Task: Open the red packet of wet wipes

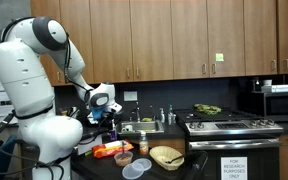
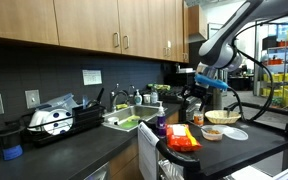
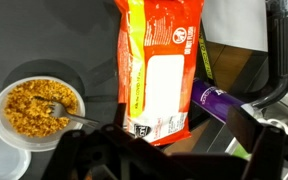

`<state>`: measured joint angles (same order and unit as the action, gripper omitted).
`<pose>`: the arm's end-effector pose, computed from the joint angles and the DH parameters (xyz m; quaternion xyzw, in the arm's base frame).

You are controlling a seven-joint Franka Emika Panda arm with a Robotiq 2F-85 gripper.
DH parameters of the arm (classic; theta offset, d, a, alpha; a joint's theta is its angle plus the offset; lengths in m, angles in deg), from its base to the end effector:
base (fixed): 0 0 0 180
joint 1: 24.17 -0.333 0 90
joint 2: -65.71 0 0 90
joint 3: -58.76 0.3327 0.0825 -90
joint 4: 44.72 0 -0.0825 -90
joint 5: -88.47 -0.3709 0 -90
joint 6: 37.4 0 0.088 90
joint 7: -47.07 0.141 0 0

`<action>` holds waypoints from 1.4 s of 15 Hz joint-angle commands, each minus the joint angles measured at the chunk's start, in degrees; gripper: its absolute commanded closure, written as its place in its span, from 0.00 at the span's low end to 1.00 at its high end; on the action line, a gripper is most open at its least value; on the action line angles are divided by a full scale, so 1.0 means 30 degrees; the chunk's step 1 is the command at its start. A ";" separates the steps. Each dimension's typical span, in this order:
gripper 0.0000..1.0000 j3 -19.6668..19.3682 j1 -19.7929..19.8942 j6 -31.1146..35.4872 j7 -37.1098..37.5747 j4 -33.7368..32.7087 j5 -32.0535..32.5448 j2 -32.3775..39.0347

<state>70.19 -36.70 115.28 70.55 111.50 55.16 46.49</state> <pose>0.3726 0.1535 0.3438 -0.9541 0.2317 -0.0713 0.1761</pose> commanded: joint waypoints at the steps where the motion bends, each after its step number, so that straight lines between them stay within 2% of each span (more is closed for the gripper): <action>1: 0.00 -0.0343 -0.1537 0.1177 -0.1538 0.0203 -0.2683 0.0775; 5: 0.00 -0.0111 -0.2019 0.1679 -0.3084 0.0067 -0.4692 0.1718; 10: 0.00 -0.0288 -0.1837 0.2415 -0.5743 -0.0027 -0.6374 0.2859; 21: 0.00 -0.1778 -0.1598 0.2663 -1.0854 -0.2007 -0.6997 0.6044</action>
<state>65.72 -41.69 122.84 42.56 108.55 36.02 60.94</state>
